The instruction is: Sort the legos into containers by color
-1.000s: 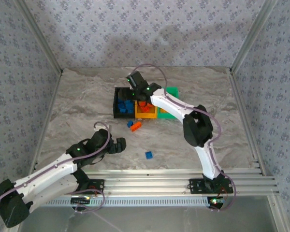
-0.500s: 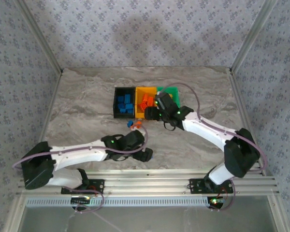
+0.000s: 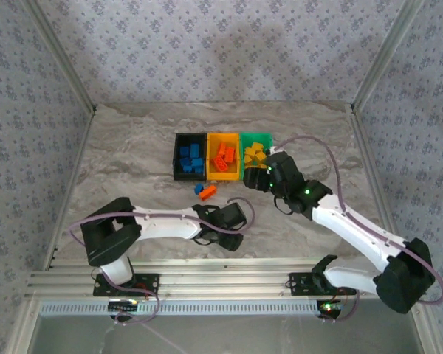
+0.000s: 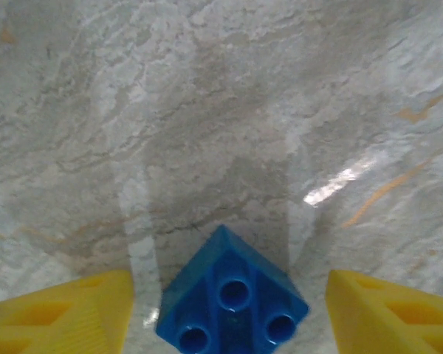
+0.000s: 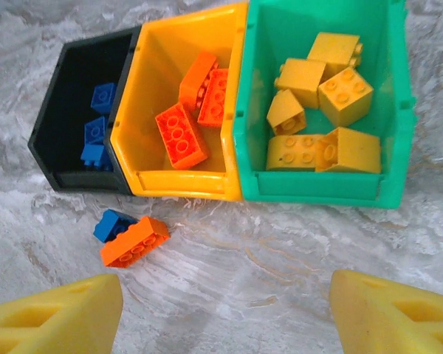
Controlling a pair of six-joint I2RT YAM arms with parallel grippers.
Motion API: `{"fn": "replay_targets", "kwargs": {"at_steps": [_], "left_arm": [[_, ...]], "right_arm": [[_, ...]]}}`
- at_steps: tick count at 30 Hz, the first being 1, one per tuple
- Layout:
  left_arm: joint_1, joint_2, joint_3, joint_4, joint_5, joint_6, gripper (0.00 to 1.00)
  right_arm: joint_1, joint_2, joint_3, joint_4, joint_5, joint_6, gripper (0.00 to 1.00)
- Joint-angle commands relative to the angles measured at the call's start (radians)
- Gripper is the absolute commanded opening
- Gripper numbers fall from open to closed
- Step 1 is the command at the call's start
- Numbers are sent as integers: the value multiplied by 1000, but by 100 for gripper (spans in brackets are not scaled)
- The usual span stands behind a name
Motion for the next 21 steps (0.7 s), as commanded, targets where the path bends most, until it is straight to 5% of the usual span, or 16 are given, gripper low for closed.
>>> {"fn": "replay_targets", "kwargs": {"at_steps": [1, 11, 15, 21], "left_arm": [[-6, 22, 34, -39, 8, 16, 60], [-4, -30, 0, -59, -24, -2, 38], [8, -119, -10, -84, -95, -9, 36], [169, -323, -40, -89, -189, 6, 36]], "right_arm": [[-13, -47, -23, -28, 30, 11, 77], [-46, -69, -38, -29, 21, 18, 77], [-55, -69, -43, -17, 14, 23, 77], [-57, -66, -65, 8, -1, 26, 77]]}}
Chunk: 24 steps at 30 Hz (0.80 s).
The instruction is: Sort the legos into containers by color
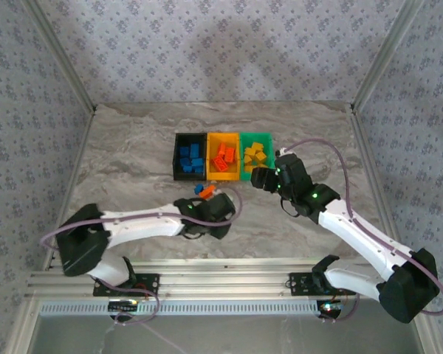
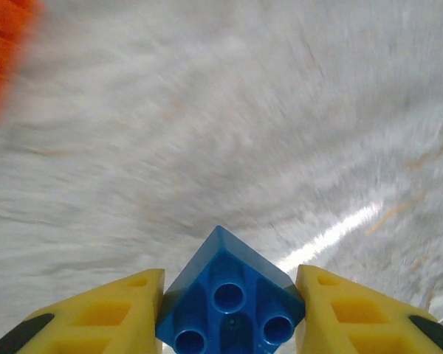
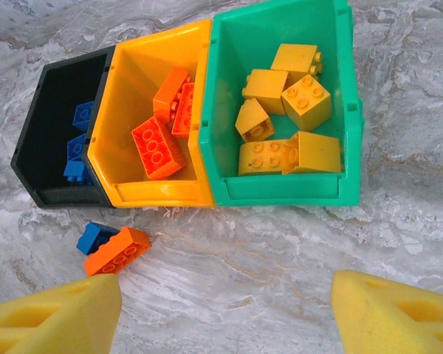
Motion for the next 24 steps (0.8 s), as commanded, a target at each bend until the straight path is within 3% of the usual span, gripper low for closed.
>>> {"fn": "replay_targets", "kwargs": {"at_steps": [1, 6, 13, 19, 24], "left_arm": [[124, -112, -4, -12, -90, 11, 36], [320, -125, 85, 43, -97, 60, 37], [519, 124, 303, 88, -22, 91, 37], [591, 320, 488, 36, -8, 89, 36], [615, 424, 605, -8, 18, 72, 43]], "right_arm": [[-7, -11, -19, 13, -3, 32, 77], [-4, 13, -31, 28, -12, 41, 77], [21, 48, -46, 38, -17, 32, 77], [95, 76, -62, 41, 2, 51, 77], [153, 116, -69, 85, 8, 99, 77]]}}
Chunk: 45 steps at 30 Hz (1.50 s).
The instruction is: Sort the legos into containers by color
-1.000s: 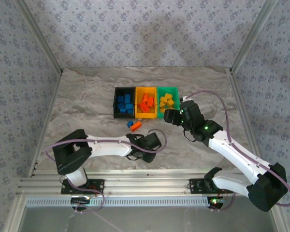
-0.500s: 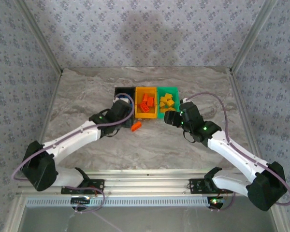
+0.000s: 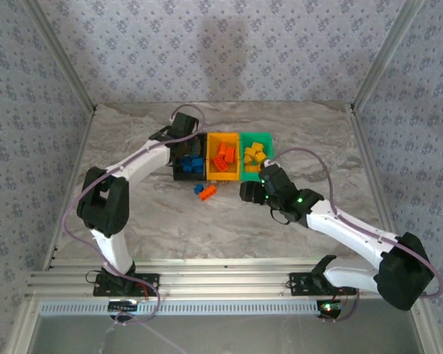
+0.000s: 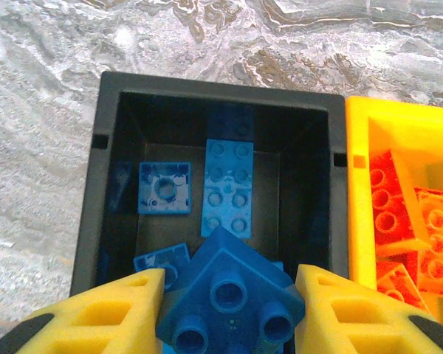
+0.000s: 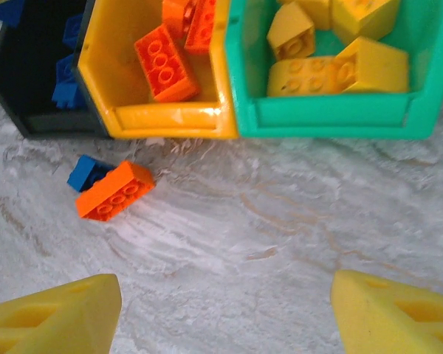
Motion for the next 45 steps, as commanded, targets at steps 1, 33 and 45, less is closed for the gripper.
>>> {"fn": "replay_targets", "kwargs": {"at_steps": [1, 33, 45], "left_arm": [[8, 42, 103, -61, 34, -6, 48], [-99, -1031, -858, 35, 62, -241, 100], [-98, -1056, -875, 37, 53, -233, 100]], "right_arm": [[34, 36, -9, 50, 16, 60, 78], [153, 771, 497, 136, 110, 375, 77], [152, 796, 462, 23, 121, 455, 56]]}}
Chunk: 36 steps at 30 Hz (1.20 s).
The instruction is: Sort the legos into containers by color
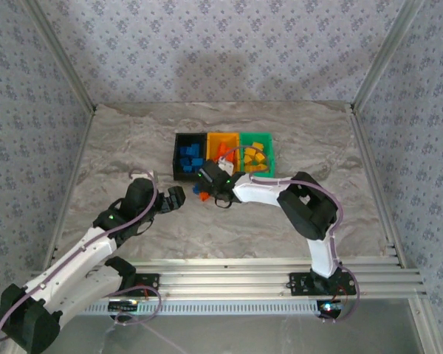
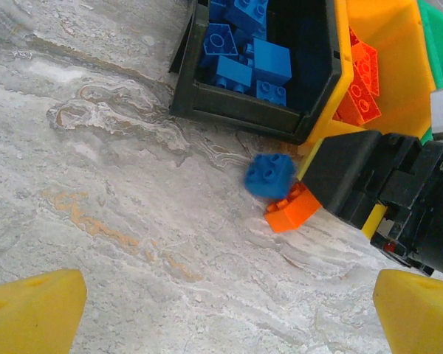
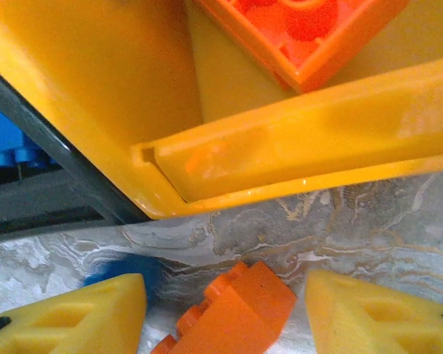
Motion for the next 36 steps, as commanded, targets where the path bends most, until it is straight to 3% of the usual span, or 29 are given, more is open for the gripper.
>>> {"fn": "replay_targets", "kwargs": {"at_steps": [1, 9, 14, 21, 26, 36], "left_arm": [[-5, -24, -4, 1, -21, -10, 100], [-4, -20, -2, -7, -25, 5, 100], [-2, -11, 6, -18, -26, 20, 100], [-3, 5, 3, -29, -32, 39, 100], [-4, 12, -8, -33, -29, 45, 100], [-2, 42, -18, -36, -24, 39, 100]], "right_arm": [[2, -17, -52, -90, 27, 38, 52], [-3, -92, -177, -91, 14, 35, 26], [-6, -202, -231, -78, 23, -43, 13], [-17, -356, -240, -130, 5, -173, 6], [-71, -395, -148, -173, -28, -274, 6], [-203, -135, 225, -212, -76, -441, 10]]}}
